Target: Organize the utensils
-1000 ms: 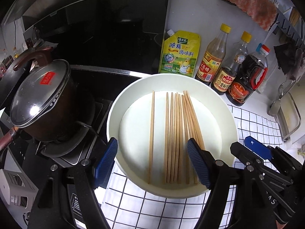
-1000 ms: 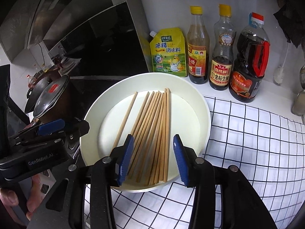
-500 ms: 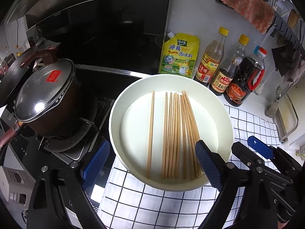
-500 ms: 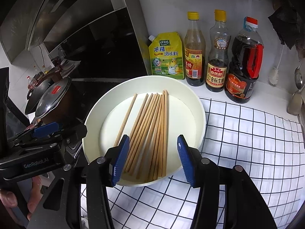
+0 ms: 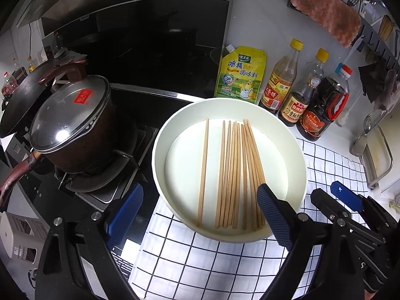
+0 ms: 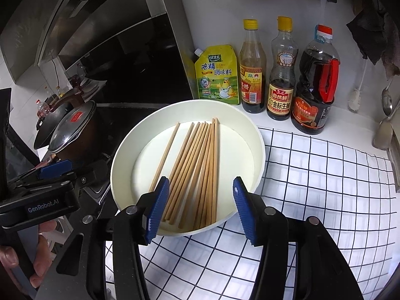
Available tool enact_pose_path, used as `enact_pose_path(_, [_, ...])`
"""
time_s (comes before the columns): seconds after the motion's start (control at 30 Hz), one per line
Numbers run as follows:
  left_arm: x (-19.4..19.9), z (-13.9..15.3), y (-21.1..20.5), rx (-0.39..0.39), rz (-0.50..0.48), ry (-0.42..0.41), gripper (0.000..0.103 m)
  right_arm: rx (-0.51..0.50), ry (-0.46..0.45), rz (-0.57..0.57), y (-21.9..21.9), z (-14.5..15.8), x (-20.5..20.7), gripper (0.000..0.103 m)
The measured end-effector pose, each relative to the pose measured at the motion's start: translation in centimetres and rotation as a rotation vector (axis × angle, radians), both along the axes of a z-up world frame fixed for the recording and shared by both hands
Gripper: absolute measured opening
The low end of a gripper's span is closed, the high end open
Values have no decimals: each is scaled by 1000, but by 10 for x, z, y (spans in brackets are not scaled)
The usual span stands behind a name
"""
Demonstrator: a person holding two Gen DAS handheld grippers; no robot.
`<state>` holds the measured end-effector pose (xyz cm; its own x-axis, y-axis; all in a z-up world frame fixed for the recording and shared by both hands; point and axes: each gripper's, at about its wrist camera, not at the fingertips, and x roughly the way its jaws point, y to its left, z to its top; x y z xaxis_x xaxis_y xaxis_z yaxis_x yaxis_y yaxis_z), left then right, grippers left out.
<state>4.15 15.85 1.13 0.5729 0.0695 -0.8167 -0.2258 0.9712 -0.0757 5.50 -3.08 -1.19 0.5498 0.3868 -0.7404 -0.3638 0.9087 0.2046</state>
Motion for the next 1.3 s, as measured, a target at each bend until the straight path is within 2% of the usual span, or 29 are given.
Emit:
enact_pose_path(0.77, [-12, 7, -3, 30, 4, 0, 91, -3, -22, -13, -6, 12, -16, 55])
enact_pose_path(1.3, [-16, 8, -1, 14, 3, -2, 91, -4, -23, -10, -6, 12, -20, 55])
